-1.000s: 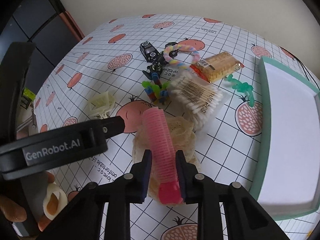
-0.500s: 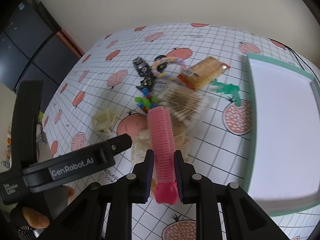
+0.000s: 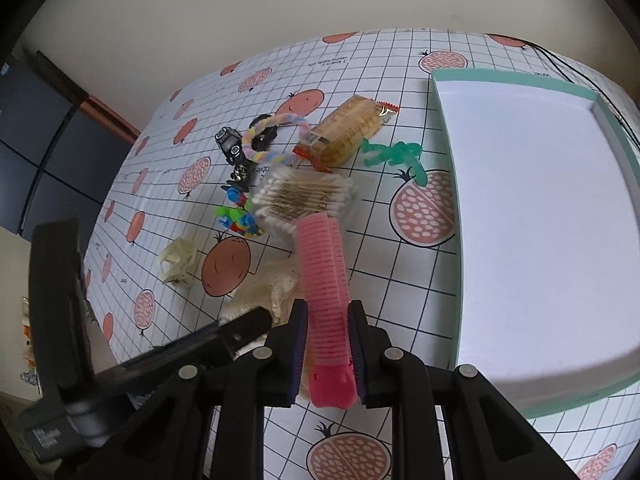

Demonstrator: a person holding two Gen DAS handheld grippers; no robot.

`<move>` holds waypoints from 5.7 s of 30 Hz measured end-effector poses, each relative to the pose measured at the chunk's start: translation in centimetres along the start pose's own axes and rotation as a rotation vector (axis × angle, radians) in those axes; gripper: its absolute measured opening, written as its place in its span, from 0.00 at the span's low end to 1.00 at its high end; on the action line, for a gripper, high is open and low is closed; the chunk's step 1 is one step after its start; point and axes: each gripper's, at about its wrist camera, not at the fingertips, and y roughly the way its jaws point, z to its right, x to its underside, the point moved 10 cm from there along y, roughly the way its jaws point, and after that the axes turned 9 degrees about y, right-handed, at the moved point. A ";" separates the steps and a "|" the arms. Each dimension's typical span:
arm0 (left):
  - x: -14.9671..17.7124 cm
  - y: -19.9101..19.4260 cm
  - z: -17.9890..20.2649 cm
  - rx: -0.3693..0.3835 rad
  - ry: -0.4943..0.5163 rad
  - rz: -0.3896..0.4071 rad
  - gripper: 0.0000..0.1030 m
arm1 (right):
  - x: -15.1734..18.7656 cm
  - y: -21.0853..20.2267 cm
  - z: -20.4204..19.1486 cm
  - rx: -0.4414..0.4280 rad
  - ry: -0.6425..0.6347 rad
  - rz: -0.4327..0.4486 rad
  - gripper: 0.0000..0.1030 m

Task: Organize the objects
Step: 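Grasp the cream lace cloth with the left gripper while the right holds the curler, then carry curler and lace into the green tray and open both grippers, then withdraw both grippers from the tray back toward the remaining items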

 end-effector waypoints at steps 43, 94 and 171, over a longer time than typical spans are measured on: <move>-7.3 -10.8 6.9 0.121 0.200 0.495 0.06 | -5.6 -7.2 6.2 0.087 0.062 0.279 0.21; -13.3 6.9 20.8 0.136 0.363 0.234 0.31 | -15.9 -5.2 22.9 0.340 0.159 0.283 0.24; -9.2 -5.5 6.7 -0.085 0.361 0.446 1.00 | -9.0 -7.8 11.0 0.251 0.043 0.411 1.00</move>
